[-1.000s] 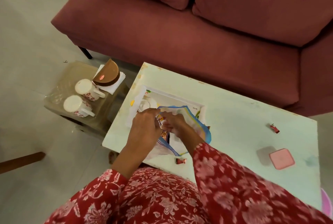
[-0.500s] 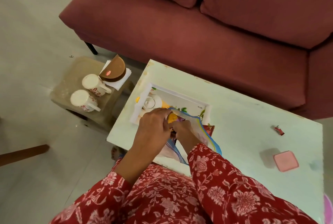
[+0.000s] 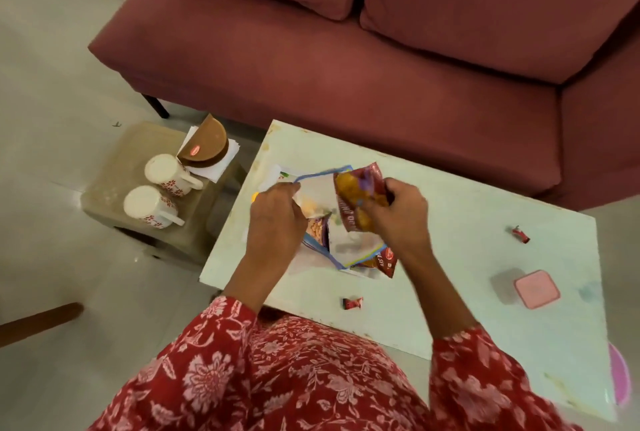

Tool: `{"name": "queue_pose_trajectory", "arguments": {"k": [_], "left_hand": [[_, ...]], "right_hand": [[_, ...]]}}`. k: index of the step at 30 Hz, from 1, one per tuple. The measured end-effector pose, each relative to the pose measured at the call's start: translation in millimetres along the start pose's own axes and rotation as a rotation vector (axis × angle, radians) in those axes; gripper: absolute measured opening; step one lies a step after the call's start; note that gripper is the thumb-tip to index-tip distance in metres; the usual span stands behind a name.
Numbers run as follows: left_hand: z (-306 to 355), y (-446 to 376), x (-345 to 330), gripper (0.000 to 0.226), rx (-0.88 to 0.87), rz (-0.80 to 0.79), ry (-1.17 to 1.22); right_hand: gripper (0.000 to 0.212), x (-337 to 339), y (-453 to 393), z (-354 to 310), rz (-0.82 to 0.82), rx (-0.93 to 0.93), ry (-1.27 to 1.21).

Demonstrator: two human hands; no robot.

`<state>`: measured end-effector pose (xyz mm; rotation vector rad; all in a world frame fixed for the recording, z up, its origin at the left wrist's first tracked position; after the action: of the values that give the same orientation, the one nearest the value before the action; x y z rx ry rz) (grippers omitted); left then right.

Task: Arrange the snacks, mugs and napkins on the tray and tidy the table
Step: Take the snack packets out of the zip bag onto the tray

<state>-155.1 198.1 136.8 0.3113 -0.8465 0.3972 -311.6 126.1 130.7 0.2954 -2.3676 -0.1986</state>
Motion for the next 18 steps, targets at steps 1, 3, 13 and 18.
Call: {"name": "queue_pose_trajectory", "arguments": {"k": [1, 3, 13, 18], "left_hand": [[-2.0, -2.9, 1.0, 0.036, 0.015, 0.014, 0.005], [-7.0, -7.2, 4.1, 0.035, 0.044, 0.048, 0.017], [-23.1, -11.3, 7.2, 0.036, 0.076, 0.046, -0.027], [-25.3, -7.8, 7.2, 0.035, 0.058, 0.047, -0.063]], "right_hand": [[0.036, 15.4, -0.1, -0.4, 0.003, 0.027, -0.034], [0.039, 44.5, -1.3, 4.7, 0.027, 0.047, -0.134], [0.015, 46.8, -46.9, 89.0, 0.348, -0.246, 0.076], [0.024, -6.4, -79.4, 125.7, 0.015, -0.369, 0.096]]}}
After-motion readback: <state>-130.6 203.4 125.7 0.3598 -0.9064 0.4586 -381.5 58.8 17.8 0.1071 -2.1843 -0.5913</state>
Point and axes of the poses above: each hand's wrist, its own y-axis away from the middle knuckle, its own x-axis out of the back of the hand, z = x × y, the point moved 2 cm from there along -y, towards the middle knuckle, and after that the axes turned 4 degrees about -z, right-handed, at the moved point
